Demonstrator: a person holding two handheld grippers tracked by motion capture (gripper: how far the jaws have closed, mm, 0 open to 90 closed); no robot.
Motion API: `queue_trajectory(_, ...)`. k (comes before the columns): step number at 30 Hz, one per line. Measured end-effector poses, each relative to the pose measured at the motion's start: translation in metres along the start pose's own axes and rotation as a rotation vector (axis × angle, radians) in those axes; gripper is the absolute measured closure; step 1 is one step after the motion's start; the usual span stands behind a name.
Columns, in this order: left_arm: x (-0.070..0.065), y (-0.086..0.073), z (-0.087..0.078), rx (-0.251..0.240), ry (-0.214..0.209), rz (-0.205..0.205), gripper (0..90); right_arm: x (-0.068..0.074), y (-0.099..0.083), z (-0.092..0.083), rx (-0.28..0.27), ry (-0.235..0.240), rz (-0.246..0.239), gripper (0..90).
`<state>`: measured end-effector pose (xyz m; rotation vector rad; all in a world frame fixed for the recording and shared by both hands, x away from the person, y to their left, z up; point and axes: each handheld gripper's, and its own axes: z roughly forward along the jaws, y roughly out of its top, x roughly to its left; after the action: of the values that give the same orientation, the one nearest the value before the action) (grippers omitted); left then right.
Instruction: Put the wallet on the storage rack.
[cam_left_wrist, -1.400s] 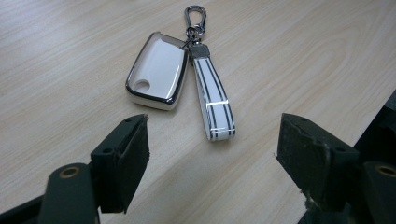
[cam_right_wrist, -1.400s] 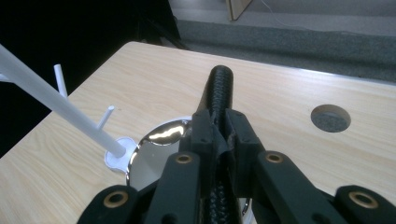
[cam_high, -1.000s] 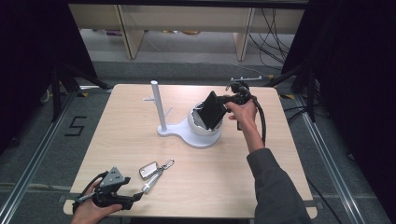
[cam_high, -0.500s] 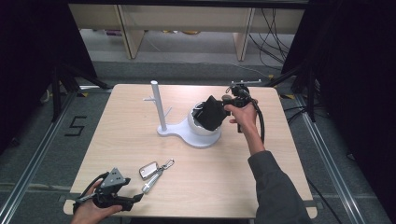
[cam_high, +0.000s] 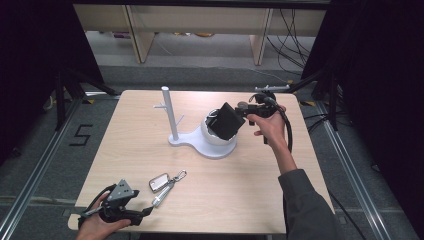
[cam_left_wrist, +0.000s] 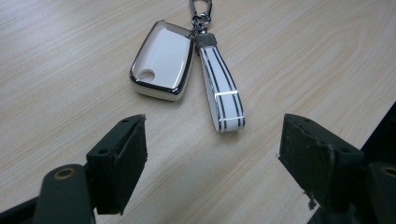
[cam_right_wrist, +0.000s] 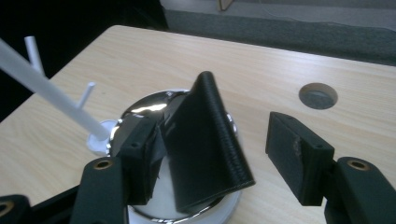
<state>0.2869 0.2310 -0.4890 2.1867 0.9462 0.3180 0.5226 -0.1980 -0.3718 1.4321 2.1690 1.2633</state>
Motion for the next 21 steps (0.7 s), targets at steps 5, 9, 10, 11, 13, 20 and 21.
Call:
queue_trajectory(5, 0.001, 0.000, 0.000, -0.013, 0.005, -0.004, 22.5, 0.006, -0.012, -0.013, -0.013, 0.025, -0.029, 38.4)
queue_trajectory(9, 0.003, -0.002, 0.001, -0.015, 0.010, -0.012, 22.2, 0.008, -0.021, -0.021, -0.010, 0.052, -0.038, 38.6)
queue_trajectory(10, 0.003, -0.002, 0.001, -0.016, 0.007, -0.016, 22.2, 0.009, -0.025, -0.024, -0.010, 0.059, -0.041, 38.6)
queue_trajectory(11, 0.003, -0.002, 0.002, -0.018, 0.000, -0.017, 22.1, 0.011, -0.031, -0.029, -0.016, 0.073, -0.048, 38.4)
queue_trajectory(13, 0.003, -0.003, 0.002, -0.021, 0.007, -0.018, 22.0, 0.015, -0.038, -0.033, -0.019, 0.089, -0.035, 38.0)
queue_trajectory(20, 0.006, -0.003, 0.001, -0.026, 0.013, -0.034, 21.7, 0.021, -0.063, -0.043, -0.033, 0.137, -0.051, 36.5)
queue_trajectory(21, 0.006, -0.003, 0.001, -0.026, 0.013, -0.034, 21.7, 0.021, -0.067, -0.043, -0.039, 0.139, -0.066, 36.1)
